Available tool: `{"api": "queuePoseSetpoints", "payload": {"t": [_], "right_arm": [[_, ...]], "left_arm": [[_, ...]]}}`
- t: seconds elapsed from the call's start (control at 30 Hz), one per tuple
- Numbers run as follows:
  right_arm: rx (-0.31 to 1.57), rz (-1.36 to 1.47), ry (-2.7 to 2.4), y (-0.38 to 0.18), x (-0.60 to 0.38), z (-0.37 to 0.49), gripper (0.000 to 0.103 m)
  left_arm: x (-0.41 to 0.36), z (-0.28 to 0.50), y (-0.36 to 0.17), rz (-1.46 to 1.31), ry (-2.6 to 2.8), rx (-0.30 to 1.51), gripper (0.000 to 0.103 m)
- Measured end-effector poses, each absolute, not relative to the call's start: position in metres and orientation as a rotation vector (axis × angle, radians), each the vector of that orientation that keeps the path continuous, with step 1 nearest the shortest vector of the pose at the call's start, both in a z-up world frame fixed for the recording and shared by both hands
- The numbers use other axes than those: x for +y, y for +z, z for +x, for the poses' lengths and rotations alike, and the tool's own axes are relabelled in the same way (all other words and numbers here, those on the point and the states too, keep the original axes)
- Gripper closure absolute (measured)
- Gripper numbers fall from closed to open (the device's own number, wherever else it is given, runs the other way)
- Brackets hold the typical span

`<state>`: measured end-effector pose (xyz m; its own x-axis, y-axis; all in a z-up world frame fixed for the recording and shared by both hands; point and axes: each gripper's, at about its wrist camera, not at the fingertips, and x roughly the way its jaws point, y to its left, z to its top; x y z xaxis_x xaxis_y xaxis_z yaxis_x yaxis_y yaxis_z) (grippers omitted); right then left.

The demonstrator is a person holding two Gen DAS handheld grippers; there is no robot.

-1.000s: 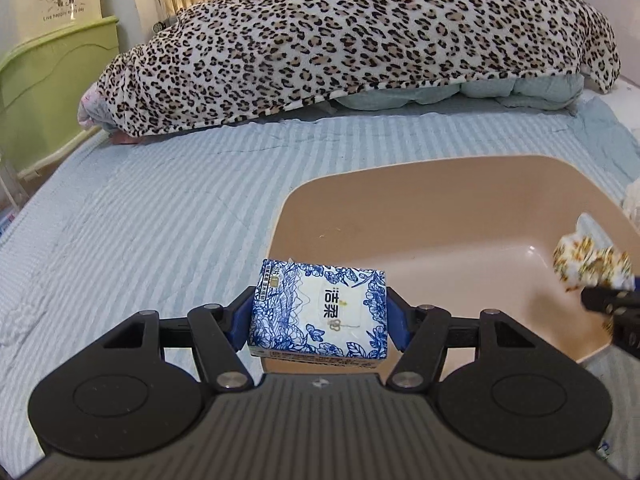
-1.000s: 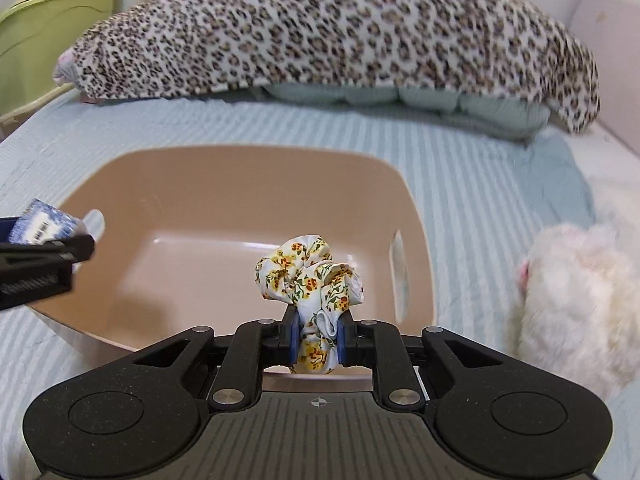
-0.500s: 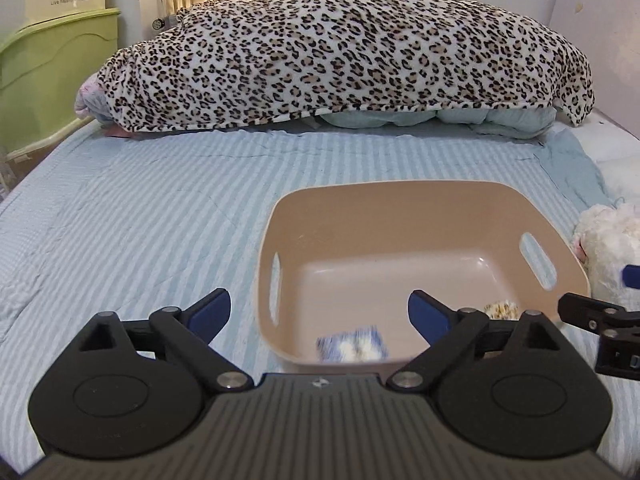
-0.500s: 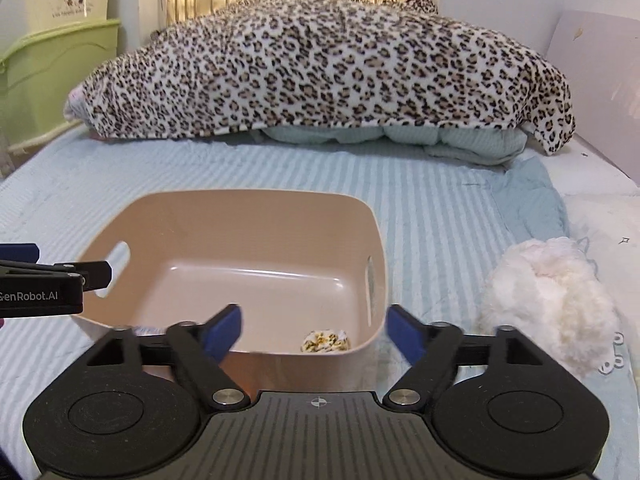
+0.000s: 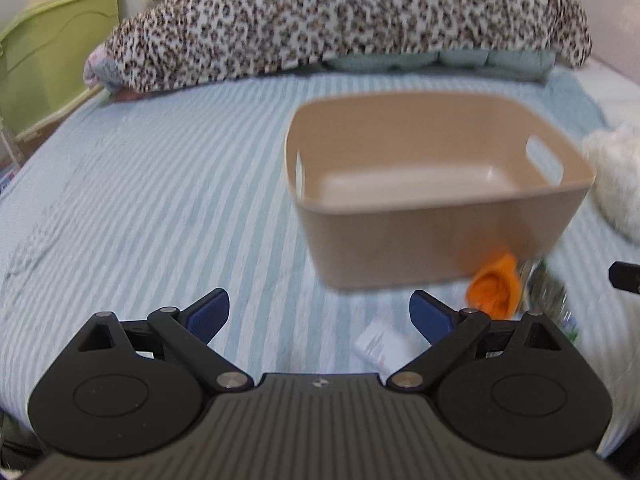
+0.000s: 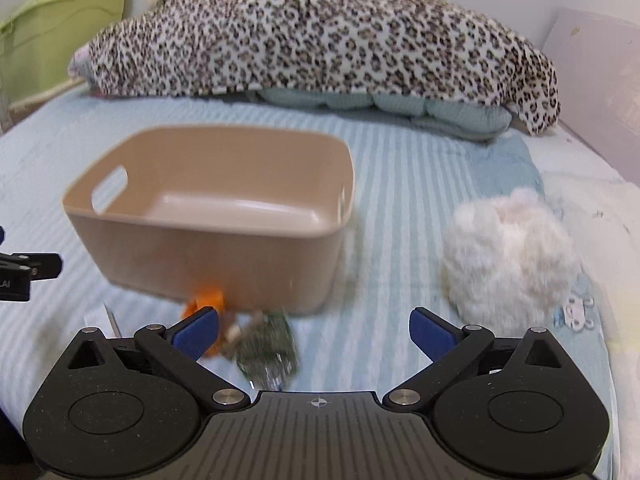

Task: Organize objects
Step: 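Return both tools to the remaining items beside the basket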

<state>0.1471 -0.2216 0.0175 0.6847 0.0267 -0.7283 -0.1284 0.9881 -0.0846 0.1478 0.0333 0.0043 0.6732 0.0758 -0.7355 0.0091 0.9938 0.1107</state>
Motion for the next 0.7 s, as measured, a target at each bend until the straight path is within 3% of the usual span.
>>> {"api": "queuePoseSetpoints", "payload": {"t": [0.7], "right_arm": [[1.016, -0.211, 0.12, -0.069, -0.219, 0.162, 0.0]], "left_arm": [[0.038, 0.155, -0.071, 0.123, -0.108, 1.009, 0.006]]}}
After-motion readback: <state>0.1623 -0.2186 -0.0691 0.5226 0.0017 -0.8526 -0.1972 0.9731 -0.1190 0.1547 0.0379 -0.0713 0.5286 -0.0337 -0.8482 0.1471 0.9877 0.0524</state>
